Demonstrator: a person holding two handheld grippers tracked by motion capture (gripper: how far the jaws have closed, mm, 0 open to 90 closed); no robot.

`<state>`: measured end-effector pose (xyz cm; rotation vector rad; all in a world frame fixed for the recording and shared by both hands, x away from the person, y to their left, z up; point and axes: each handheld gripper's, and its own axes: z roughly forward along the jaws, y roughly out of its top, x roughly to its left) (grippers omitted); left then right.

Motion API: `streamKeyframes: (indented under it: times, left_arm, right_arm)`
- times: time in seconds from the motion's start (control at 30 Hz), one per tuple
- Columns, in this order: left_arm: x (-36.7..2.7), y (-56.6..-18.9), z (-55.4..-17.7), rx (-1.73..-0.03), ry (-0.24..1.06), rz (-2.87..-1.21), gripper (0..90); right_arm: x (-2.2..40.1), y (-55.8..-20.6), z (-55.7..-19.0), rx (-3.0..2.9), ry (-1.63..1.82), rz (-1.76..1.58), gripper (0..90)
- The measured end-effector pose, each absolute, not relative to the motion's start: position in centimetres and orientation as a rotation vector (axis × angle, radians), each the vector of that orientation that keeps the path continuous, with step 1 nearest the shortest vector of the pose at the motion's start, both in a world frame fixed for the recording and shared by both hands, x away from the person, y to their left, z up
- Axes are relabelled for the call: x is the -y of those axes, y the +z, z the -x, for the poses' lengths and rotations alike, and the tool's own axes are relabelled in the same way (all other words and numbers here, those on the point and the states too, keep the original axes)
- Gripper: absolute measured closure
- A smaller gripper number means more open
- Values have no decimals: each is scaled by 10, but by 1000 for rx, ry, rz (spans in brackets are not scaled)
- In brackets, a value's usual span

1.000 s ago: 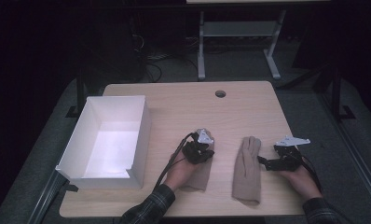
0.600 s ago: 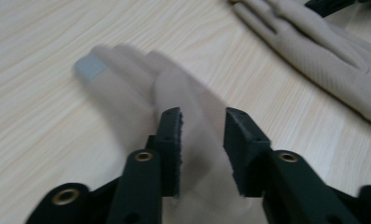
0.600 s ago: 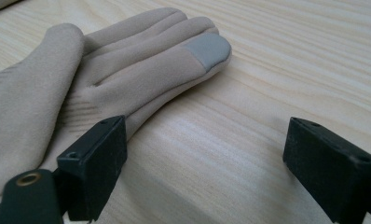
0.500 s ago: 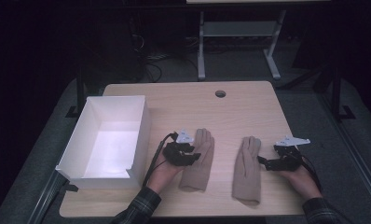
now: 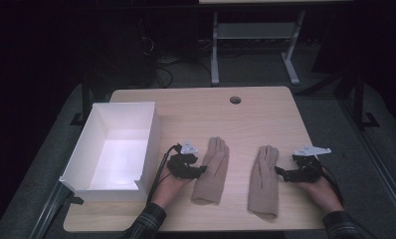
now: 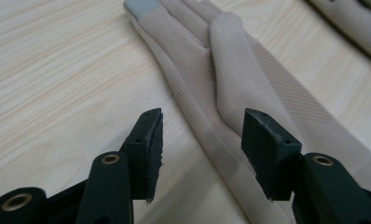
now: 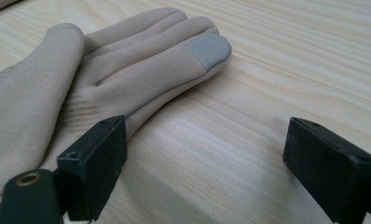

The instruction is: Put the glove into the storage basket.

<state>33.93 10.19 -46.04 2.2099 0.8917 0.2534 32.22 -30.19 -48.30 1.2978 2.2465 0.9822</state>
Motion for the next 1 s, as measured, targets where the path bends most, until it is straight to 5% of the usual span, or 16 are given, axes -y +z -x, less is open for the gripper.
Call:
streamKeyframes:
  times: [0.27,0.43,0.53,0.57,0.63,0.67,0.73,0.77,1.0]
  left_arm:
    - [-94,-466,-341,-883,250,-2230,593]
    - [-94,-467,-342,-876,201,-2219,831]
    - [-94,-467,-344,-883,170,-2205,854]
    - [-94,-467,-345,-884,161,-2212,862]
    - [-94,-466,-346,-880,160,-2214,864]
    - [-95,-467,-346,-883,151,-2207,864]
    - [-95,-466,-346,-881,147,-2208,864]
    - [-95,-465,-347,-883,143,-2203,866]
    - [-96,-459,-346,-873,136,-2163,869]
  right_arm:
    - [302,-483,-322,-2246,983,-1300,130]
    - [301,-483,-321,-2265,993,-1273,138]
    - [299,-478,-320,-2316,985,-1254,248]
    - [299,-473,-317,-2344,1012,-1236,407]
    - [299,-471,-314,-2358,1021,-1230,481]
    - [294,-465,-305,-2405,1041,-1191,670]
    - [292,-465,-302,-2421,1042,-1174,720]
    - [286,-463,-296,-2473,1012,-1131,849]
    - [281,-464,-294,-2552,1031,-1081,900]
